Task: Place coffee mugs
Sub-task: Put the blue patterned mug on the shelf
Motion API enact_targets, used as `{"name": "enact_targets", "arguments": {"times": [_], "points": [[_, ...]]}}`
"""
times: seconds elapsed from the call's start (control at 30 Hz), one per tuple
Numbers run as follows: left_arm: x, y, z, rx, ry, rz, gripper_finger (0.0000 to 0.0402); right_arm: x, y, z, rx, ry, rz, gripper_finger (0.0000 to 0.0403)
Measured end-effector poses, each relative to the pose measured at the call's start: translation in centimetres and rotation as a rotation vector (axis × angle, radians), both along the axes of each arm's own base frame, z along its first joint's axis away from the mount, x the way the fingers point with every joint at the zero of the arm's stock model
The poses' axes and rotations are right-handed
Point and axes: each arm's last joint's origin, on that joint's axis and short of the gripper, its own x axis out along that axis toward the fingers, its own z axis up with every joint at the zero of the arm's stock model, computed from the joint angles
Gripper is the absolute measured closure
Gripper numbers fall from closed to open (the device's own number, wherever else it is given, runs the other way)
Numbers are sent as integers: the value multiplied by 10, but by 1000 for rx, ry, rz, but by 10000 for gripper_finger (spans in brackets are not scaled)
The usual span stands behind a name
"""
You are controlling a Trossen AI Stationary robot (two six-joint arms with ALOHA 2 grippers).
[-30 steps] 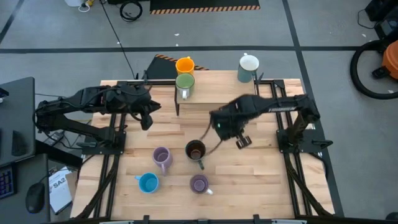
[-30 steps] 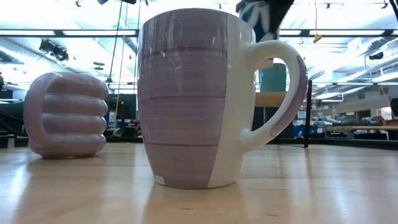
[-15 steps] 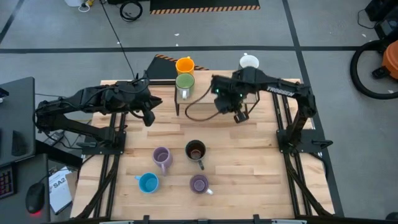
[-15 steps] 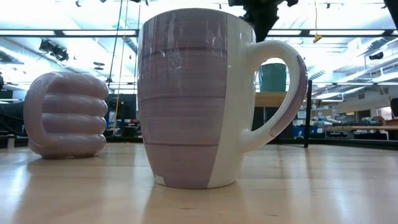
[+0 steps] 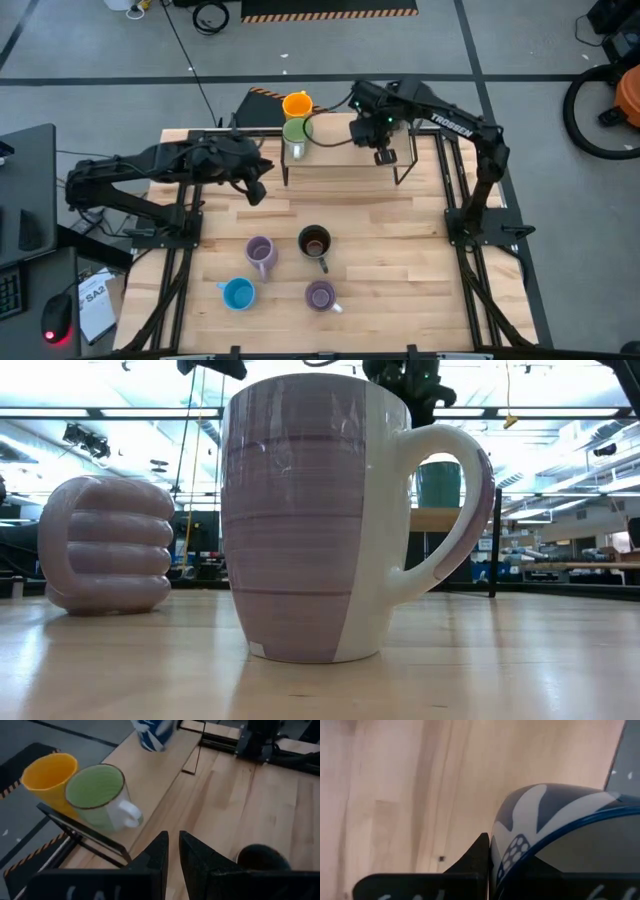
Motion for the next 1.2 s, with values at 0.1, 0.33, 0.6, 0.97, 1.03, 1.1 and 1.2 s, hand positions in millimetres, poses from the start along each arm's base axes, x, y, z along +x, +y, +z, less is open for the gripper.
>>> {"name": "enact_targets", "arguments": {"times": [0.1, 0.33, 0.6, 0.97, 1.03, 1.1, 1.2], "points": [[8, 0, -6, -31, 22, -14, 351, -3, -8, 0, 14, -15, 1, 370], [13, 8, -8, -89, 15, -28, 351, 8, -16, -15, 58, 7, 12, 370], [9, 12, -7, -92, 8, -15, 351, 15, -17, -28, 66, 70, 17, 367], [9, 12, -7, -99, 12, -44, 351, 18, -19, -34, 43, 106, 29, 352], [9, 11, -7, -107, 11, -56, 351, 17, -20, -34, 32, 112, 13, 342], [9, 11, -7, -110, 11, -59, 351, 17, -20, -34, 28, 115, 1, 328], [9, 11, -7, -111, 10, -62, 351, 17, -21, -34, 13, 122, -24, 302]]}}
